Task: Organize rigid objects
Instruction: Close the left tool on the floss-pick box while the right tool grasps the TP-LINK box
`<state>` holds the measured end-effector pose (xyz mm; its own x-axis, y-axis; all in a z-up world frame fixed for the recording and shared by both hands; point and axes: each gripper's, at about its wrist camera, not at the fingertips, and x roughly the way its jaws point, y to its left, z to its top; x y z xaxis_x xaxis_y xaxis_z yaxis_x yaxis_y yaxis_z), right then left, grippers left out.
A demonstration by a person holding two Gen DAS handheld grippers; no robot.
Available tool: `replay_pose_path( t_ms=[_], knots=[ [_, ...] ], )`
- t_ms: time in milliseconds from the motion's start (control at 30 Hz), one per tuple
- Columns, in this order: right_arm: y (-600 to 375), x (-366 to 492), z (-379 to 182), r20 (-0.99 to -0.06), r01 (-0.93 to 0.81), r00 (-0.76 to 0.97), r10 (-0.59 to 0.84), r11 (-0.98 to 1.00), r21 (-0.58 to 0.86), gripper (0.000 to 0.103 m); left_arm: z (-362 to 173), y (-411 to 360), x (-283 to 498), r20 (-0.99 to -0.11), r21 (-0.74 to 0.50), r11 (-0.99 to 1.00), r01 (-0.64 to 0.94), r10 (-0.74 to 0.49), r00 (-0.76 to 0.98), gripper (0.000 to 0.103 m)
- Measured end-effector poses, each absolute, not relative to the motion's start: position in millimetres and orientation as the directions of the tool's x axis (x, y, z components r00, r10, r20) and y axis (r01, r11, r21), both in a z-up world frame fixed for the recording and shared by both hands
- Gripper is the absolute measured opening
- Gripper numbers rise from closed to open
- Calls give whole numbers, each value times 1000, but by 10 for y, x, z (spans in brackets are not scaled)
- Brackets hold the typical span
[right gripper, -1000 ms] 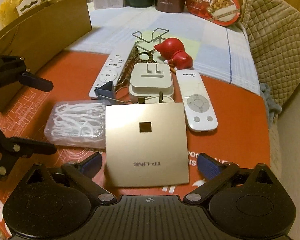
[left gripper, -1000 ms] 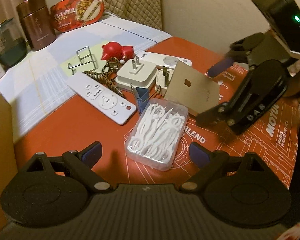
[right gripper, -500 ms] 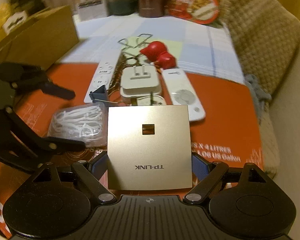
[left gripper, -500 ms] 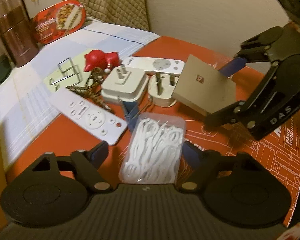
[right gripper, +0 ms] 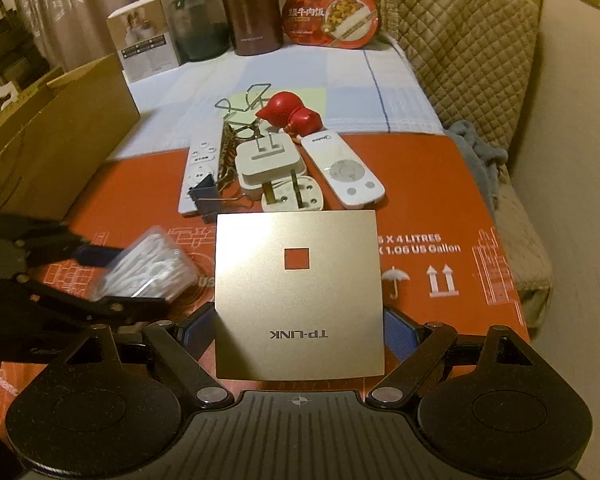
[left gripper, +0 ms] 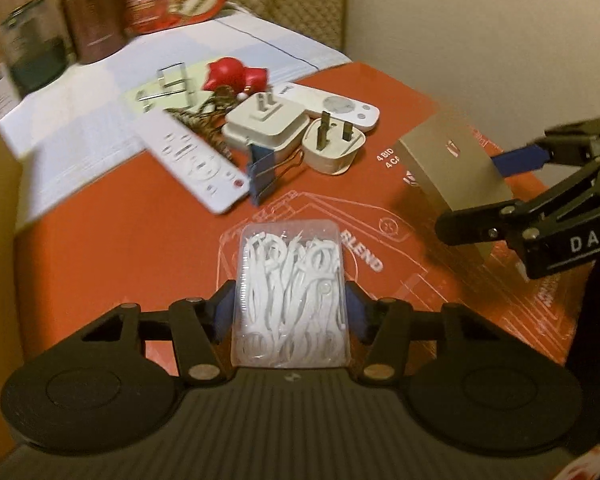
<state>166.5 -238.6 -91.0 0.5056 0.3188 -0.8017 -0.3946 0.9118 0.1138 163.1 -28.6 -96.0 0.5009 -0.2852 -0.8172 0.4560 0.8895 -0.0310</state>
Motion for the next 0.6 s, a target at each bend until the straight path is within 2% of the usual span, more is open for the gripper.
replay_pose_path(
  t_ms=[100,333,467,600],
  knots=[
    [-2331,1566,-740,-790,-410,513,336,904,118,83,-723,-143,1474,-797,-42,907,419,-284,533,52],
    [-1764,1433,-47,-700,-530,547,459,837,135,83,132,413,1262,-713,28,943,332,-214,668,52],
    [-1186,1389,347,-640,-632,526,560,761,147,83,575,932,1193,-676,84,962,258,-136,724,52],
    [-514,1382,522,-614,-722,475,631,678,138,83,781,1535,1205,-676,144,975,167,-26,737,52]
  ],
)
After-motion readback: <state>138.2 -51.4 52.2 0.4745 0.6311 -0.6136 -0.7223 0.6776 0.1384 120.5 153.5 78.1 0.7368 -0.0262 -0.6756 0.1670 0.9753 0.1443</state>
